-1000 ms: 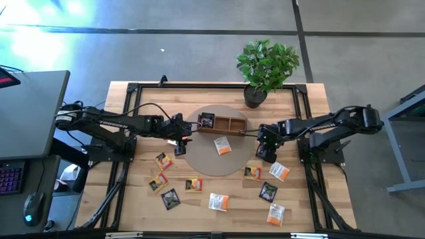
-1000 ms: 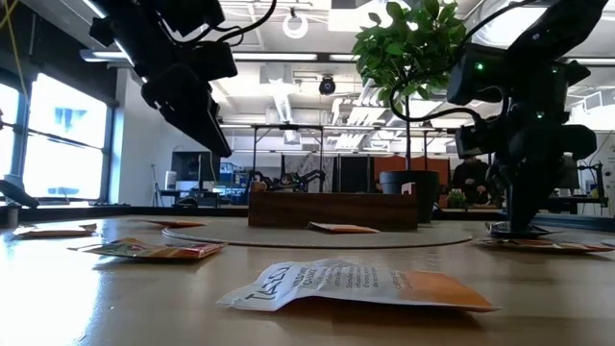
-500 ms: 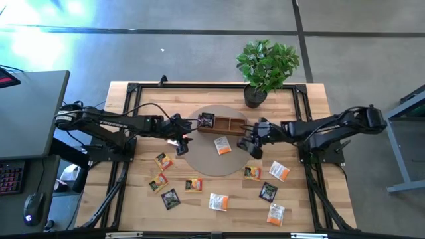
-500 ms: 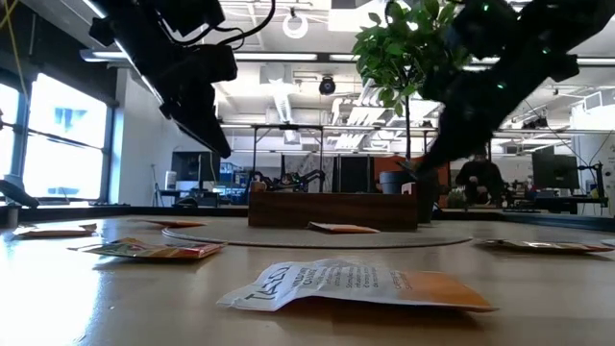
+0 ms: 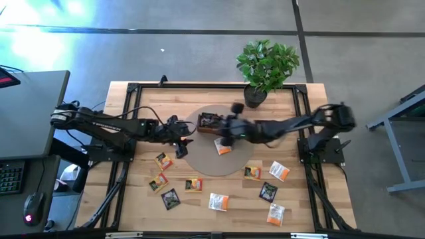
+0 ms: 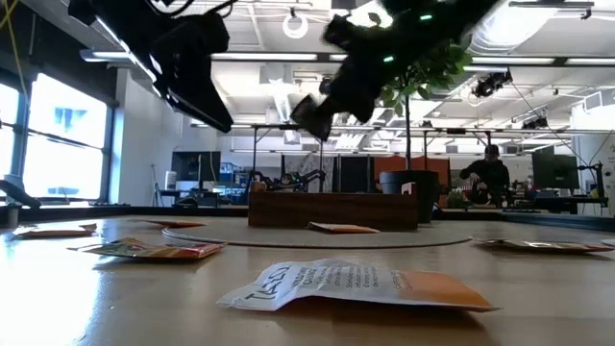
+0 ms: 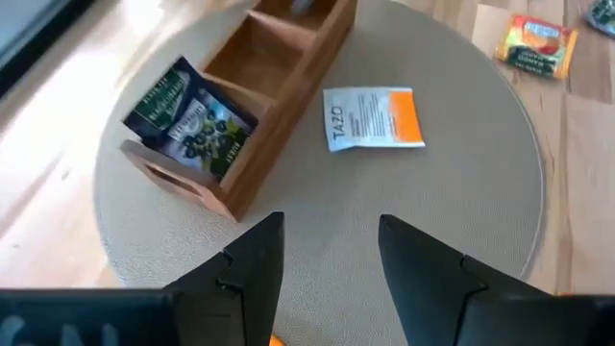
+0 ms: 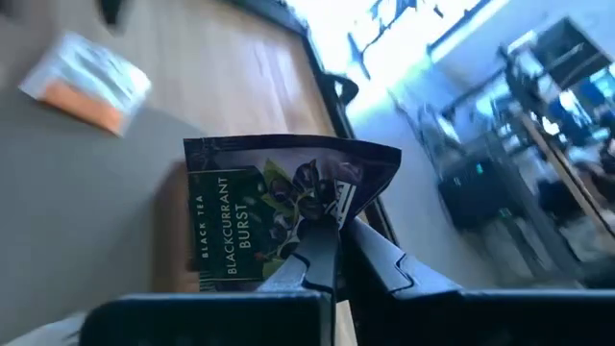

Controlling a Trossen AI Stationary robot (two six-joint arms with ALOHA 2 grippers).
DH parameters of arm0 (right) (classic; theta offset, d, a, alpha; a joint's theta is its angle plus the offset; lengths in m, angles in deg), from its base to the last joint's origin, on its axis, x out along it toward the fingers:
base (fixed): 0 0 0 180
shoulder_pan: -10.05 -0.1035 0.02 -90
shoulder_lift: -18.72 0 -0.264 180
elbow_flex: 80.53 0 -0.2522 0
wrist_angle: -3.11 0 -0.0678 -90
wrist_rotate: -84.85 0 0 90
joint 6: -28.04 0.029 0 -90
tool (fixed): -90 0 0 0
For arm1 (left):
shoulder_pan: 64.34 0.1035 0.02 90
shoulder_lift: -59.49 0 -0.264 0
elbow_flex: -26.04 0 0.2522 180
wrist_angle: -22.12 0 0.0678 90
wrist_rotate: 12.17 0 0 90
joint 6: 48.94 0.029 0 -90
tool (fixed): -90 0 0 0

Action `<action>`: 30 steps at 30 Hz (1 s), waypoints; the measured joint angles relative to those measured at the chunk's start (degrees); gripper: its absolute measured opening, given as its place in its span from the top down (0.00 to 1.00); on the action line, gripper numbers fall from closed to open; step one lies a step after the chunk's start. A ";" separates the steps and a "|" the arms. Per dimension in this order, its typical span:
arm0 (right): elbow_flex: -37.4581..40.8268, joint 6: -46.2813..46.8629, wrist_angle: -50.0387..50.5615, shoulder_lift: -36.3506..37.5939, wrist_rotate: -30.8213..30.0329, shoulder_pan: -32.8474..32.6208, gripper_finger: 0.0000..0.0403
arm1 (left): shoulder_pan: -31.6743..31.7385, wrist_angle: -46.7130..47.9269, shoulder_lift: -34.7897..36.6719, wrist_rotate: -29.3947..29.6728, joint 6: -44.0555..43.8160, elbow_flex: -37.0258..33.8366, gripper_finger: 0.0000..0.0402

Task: Pick & Place Tea
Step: Put the black tea bag into the left side area of the wooden organizer

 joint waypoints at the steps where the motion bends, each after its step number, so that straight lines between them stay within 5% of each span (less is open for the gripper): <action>1: -3.11 0.23 2.67 -2.50 -0.52 0.51 0.99 | -0.50 0.00 0.08 0.77 -0.26 0.00 0.58; 6: -14.66 0.87 11.36 -13.33 -3.91 2.60 0.97 | -2.53 0.40 0.05 2.63 -0.38 -0.02 0.58; 11: -19.41 1.96 13.30 -19.58 1.28 3.52 0.99 | -3.40 1.56 0.05 2.82 -0.38 -0.02 0.58; 17: -19.52 0.03 13.67 -22.27 -4.73 3.58 0.98 | -3.29 3.53 0.05 3.65 -0.53 -0.09 0.58; 24: -18.16 -1.83 13.21 -22.40 -2.72 3.85 0.98 | -3.29 3.84 0.05 3.81 -0.36 -0.09 0.58; 30: -18.12 -4.36 12.73 -22.38 -2.29 3.85 0.85 | -3.26 3.82 0.05 3.94 -0.36 -0.09 0.58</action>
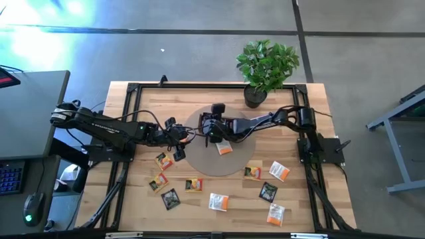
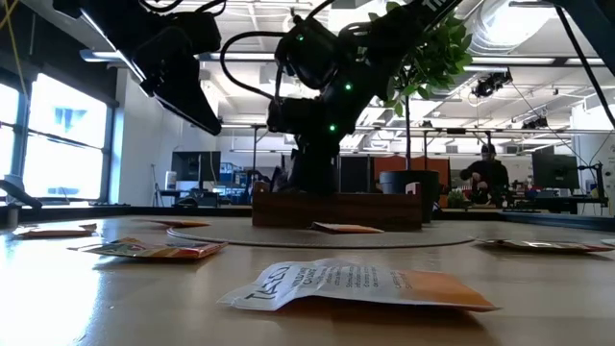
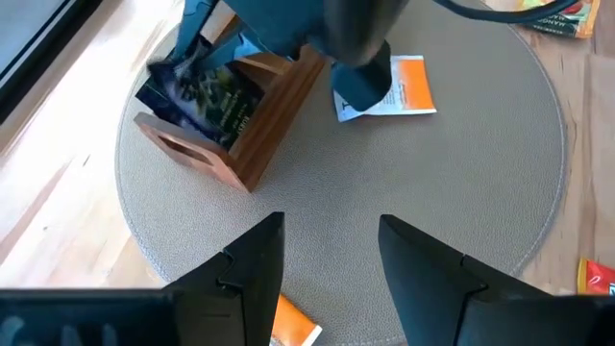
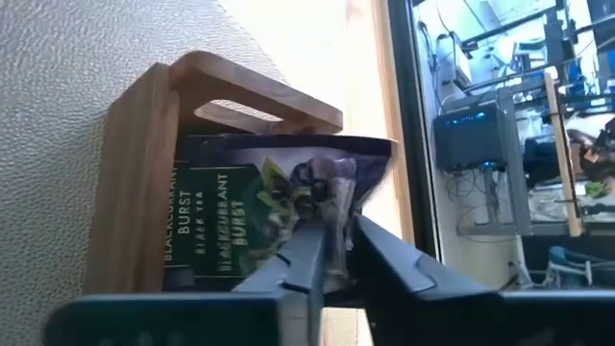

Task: Pick & Place Tea
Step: Put the black tea bag into the left side area of the wooden organizer

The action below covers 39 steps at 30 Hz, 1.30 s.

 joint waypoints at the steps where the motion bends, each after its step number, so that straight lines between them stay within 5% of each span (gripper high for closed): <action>1: 0.00 -0.03 -0.04 0.00 -0.02 0.00 0.82 | 0.00 0.00 0.00 0.00 0.00 0.00 0.58; 11: -0.02 1.27 0.14 2.21 -0.16 -2.31 0.60 | 0.02 0.25 -0.02 -3.33 -0.20 0.00 0.58; 22: -0.13 10.08 1.94 8.15 9.45 -9.82 0.58 | -0.37 3.65 -0.04 -20.64 1.36 0.02 0.58; 27: 0.04 10.88 2.26 8.20 10.27 -12.17 0.58 | -5.38 6.18 -0.80 -30.79 2.88 0.01 0.58; 39: 0.11 14.12 2.91 8.20 10.97 -12.83 0.58 | -24.13 6.09 -10.17 -23.20 -21.63 0.00 0.58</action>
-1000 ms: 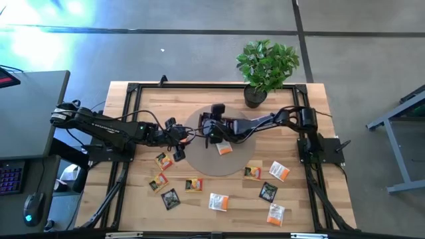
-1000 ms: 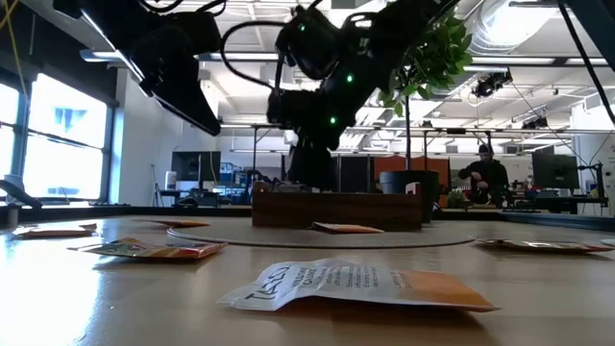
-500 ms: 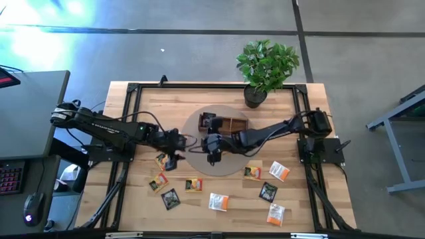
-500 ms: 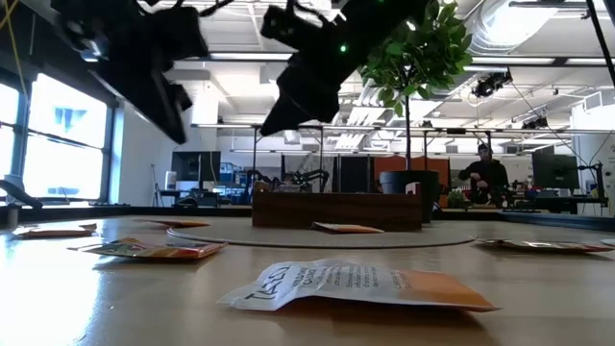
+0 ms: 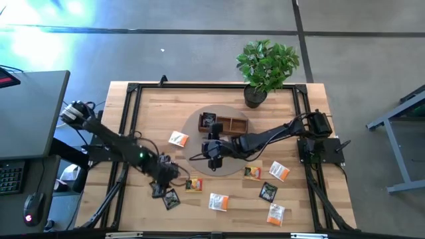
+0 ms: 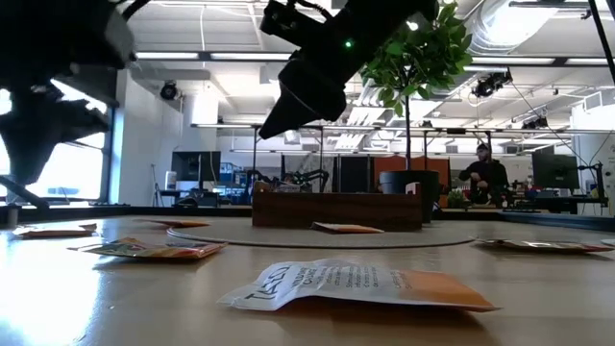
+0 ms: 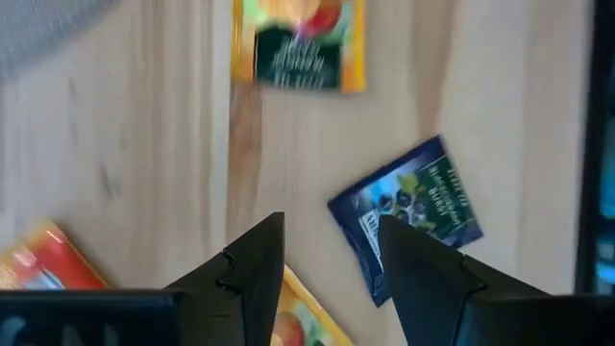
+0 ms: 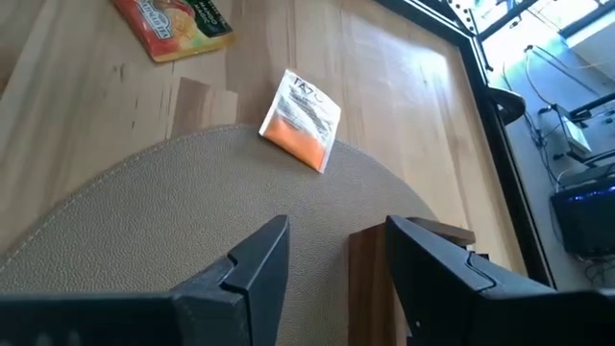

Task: Pick & Place Tea
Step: Put the black tea bag into the left side area of the wooden organizer

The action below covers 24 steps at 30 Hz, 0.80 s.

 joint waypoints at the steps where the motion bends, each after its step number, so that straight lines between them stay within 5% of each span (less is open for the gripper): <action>1: 0.00 0.29 -0.04 0.00 0.07 0.00 0.58 | -0.74 -0.06 -1.08 0.23 -2.67 0.00 0.58; 7: 0.00 2.52 -0.25 0.00 0.32 0.00 0.58 | -2.63 -1.29 -6.27 -1.15 -12.57 0.00 0.58; 24: 0.02 -7.01 -3.38 -0.09 0.15 1.03 0.58 | -2.49 -3.43 -8.69 -7.06 -15.63 -0.04 0.58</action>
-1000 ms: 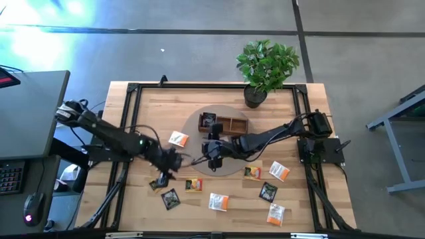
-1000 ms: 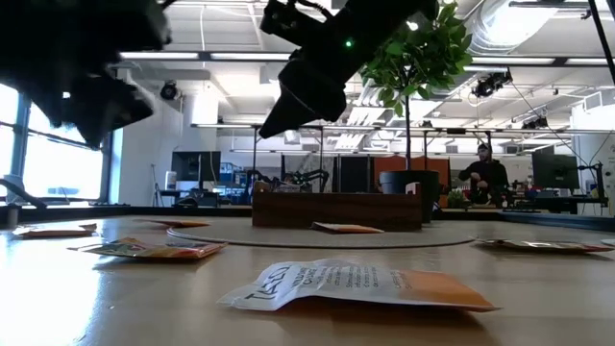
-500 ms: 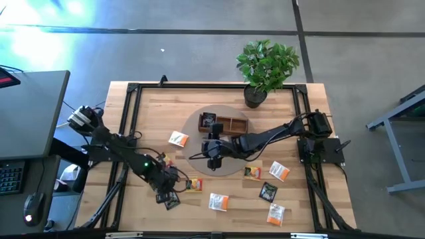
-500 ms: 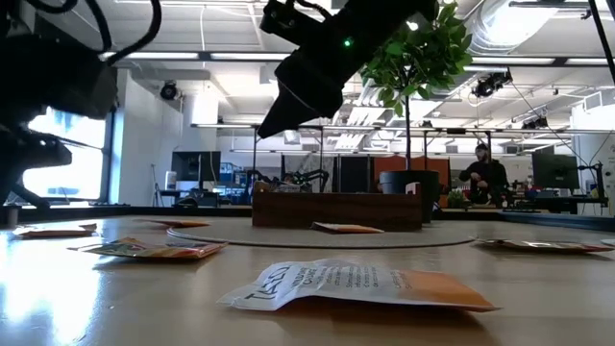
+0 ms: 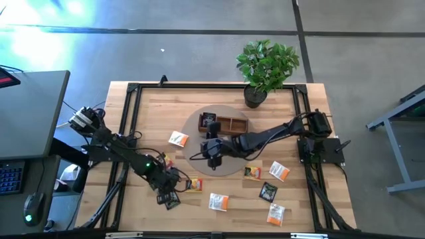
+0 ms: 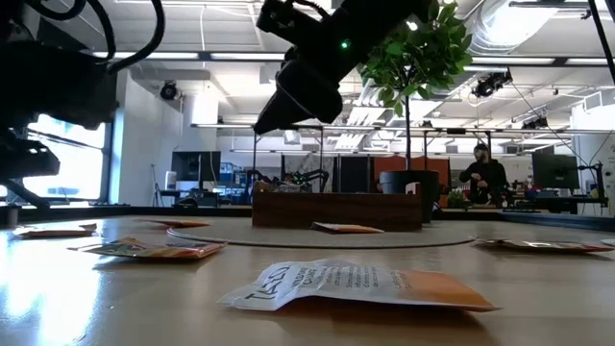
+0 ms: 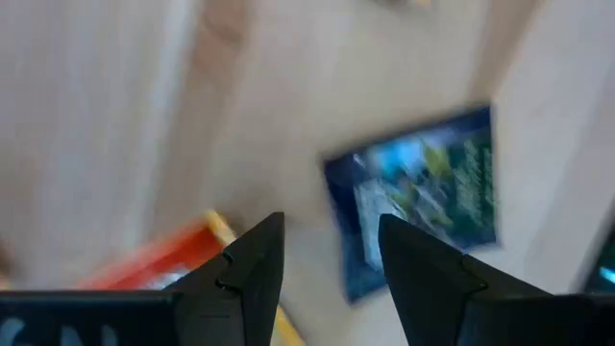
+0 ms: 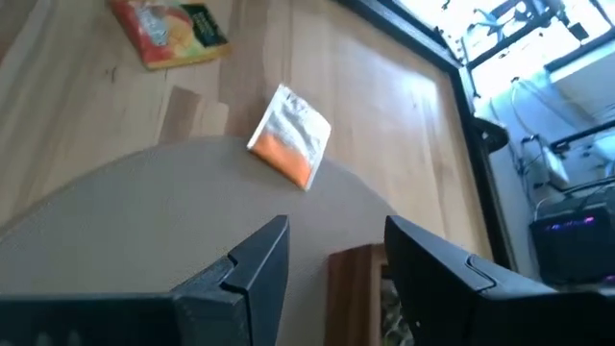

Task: Pick & Place Tea
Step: Put the black tea bag into the left side area of the wooden organizer

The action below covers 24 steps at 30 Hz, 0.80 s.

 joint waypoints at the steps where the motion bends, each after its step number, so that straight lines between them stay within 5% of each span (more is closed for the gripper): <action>1: 0.00 -0.59 -0.69 0.00 0.15 0.21 0.58 | -0.06 -0.02 0.00 -0.58 -0.01 0.00 0.58; 10: 0.00 -2.34 -4.47 -0.02 6.53 2.43 0.58 | -0.05 -0.73 0.00 -0.45 0.83 -0.02 0.58; 24: 0.00 -2.36 -4.91 -0.02 7.67 3.15 0.58 | -2.05 -1.36 -1.23 2.46 1.75 0.20 0.58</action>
